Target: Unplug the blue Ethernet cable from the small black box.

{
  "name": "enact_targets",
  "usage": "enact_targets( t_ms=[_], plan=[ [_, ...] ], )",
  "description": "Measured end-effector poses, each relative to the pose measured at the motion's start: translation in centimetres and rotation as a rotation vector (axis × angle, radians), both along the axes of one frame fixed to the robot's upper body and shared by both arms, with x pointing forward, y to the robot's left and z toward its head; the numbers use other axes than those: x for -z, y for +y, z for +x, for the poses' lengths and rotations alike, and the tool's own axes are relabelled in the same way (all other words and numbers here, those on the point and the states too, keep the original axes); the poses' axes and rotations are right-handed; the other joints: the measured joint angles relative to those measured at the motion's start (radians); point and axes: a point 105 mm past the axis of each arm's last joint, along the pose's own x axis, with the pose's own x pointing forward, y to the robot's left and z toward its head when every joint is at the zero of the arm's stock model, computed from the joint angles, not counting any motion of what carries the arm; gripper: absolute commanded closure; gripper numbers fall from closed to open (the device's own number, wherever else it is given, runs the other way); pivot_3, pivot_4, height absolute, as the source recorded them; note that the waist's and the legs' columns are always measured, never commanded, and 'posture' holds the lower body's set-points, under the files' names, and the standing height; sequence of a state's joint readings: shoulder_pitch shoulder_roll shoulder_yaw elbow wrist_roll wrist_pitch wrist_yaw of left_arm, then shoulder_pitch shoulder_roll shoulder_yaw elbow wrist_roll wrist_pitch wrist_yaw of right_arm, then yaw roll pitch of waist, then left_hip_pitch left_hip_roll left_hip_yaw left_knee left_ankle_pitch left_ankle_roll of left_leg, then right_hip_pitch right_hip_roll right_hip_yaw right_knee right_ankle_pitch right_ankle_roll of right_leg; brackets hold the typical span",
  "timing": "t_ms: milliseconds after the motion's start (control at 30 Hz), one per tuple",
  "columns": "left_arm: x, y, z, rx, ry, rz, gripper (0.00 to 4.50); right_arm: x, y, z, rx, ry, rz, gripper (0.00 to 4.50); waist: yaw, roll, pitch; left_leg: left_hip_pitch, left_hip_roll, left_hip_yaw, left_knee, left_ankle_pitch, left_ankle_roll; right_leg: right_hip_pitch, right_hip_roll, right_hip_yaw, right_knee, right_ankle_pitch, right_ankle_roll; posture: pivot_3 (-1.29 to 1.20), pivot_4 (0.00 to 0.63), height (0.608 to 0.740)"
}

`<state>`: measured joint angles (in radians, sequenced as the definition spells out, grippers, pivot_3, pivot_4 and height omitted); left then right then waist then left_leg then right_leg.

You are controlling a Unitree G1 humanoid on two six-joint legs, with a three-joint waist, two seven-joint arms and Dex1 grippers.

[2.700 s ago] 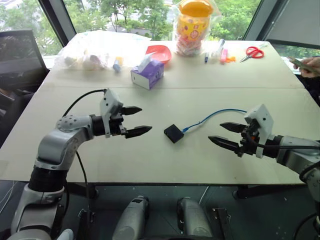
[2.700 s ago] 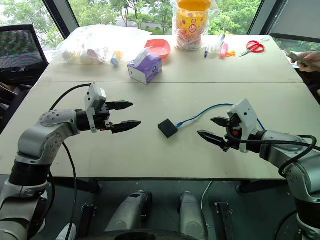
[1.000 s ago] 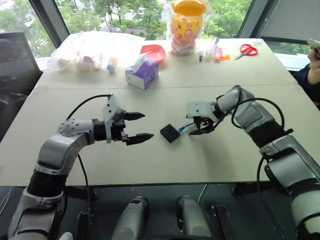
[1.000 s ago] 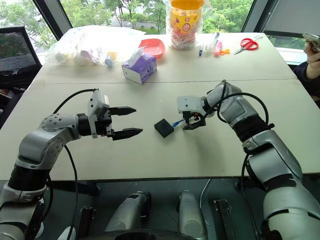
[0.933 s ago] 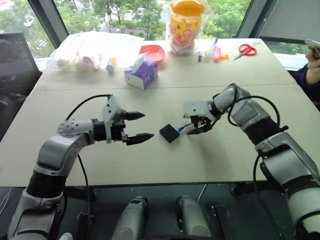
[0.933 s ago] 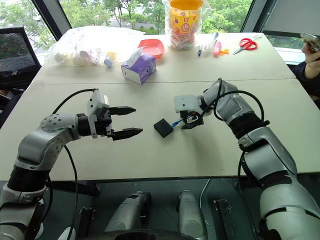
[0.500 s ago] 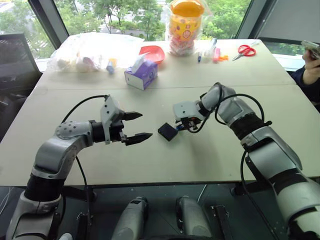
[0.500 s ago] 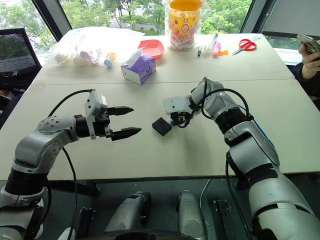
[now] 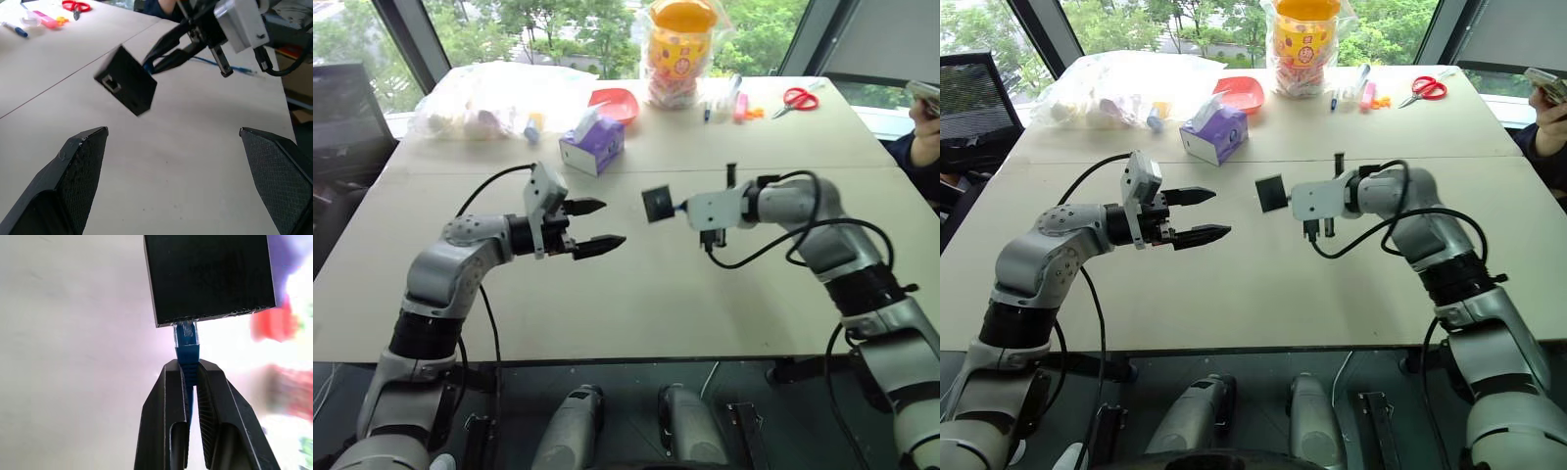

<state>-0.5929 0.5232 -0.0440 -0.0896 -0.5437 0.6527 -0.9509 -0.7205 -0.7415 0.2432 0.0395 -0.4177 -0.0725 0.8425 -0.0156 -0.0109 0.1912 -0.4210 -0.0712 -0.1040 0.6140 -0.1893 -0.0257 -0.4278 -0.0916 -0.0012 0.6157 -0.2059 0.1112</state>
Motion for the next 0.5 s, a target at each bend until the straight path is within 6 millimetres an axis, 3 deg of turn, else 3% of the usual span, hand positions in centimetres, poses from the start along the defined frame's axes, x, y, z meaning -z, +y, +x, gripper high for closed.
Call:
enact_targets(
  t_ms=[233, 467, 500],
  plan=[
    [-1.7, -1.3, 0.4, 0.047, 0.057, -0.093, 0.0, 0.3, 2.6, -4.1, -0.078, -0.151, 0.072, 4.48, 0.002, 0.0, 0.0, 0.0, 0.0, 0.0, 0.002, 0.0, 0.0, 0.001, -0.001, 0.0, 0.0, -0.001, -0.002, 0.0, 0.15, 0.74],
    [-1.9, -2.2, -0.4, 0.133, 0.108, -0.13, 0.0, -0.5, 3.1, -5.3, -0.092, -0.195, 0.091, 4.48, 0.003, 0.0, 0.0, 0.0, 0.0, 0.0, 0.002, 0.0, 0.0, 0.001, -0.001, 0.0, 0.0, -0.002, -0.003, 0.0, 0.15, 0.74],
    [-2.0, -2.3, -0.4, 0.136, 0.11, -0.132, 0.26, -0.5, 3.2, -5.3, -0.092, -0.197, 0.091, 4.5, 0.003, 0.0, 0.0, 0.0, 0.0, 0.0, 0.002, 0.0, 0.0, 0.001, -0.001, 0.0, 0.0, -0.002, -0.003, 0.0, 0.15, 0.74]
  ],
)
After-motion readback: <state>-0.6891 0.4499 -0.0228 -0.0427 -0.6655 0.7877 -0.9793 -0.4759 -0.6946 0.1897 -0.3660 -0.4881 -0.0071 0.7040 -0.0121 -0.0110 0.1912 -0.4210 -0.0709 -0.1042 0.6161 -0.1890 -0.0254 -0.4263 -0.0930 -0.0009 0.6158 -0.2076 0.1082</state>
